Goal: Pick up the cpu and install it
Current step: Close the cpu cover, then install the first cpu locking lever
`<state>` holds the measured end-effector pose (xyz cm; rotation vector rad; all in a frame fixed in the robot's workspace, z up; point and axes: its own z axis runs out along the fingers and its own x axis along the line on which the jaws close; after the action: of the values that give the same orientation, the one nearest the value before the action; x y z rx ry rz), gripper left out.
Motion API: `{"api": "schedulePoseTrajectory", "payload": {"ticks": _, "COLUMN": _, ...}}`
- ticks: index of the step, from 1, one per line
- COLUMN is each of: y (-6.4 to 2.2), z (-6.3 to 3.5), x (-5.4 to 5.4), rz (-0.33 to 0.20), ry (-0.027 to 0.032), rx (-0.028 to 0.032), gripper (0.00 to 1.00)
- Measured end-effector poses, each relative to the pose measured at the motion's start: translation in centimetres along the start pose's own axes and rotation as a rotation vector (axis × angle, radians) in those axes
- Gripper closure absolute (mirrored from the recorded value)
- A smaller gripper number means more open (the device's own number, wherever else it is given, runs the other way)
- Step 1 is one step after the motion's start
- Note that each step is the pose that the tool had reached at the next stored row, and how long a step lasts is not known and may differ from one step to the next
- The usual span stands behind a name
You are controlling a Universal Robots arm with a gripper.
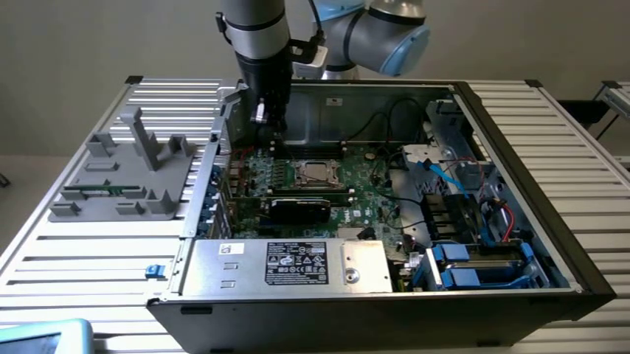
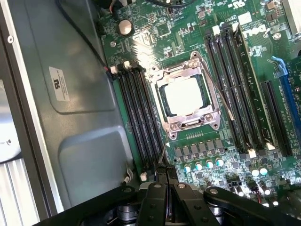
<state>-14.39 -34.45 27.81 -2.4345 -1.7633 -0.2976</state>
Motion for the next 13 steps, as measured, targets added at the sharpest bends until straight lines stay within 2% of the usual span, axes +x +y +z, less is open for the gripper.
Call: {"api": "schedulePoseTrajectory", "payload": {"ticks": 13, "y": 0.00, "z": 0.00, "x": 0.00, "rz": 0.000, "ry": 0.0000, "rx": -0.0003, "gripper": 0.88}}
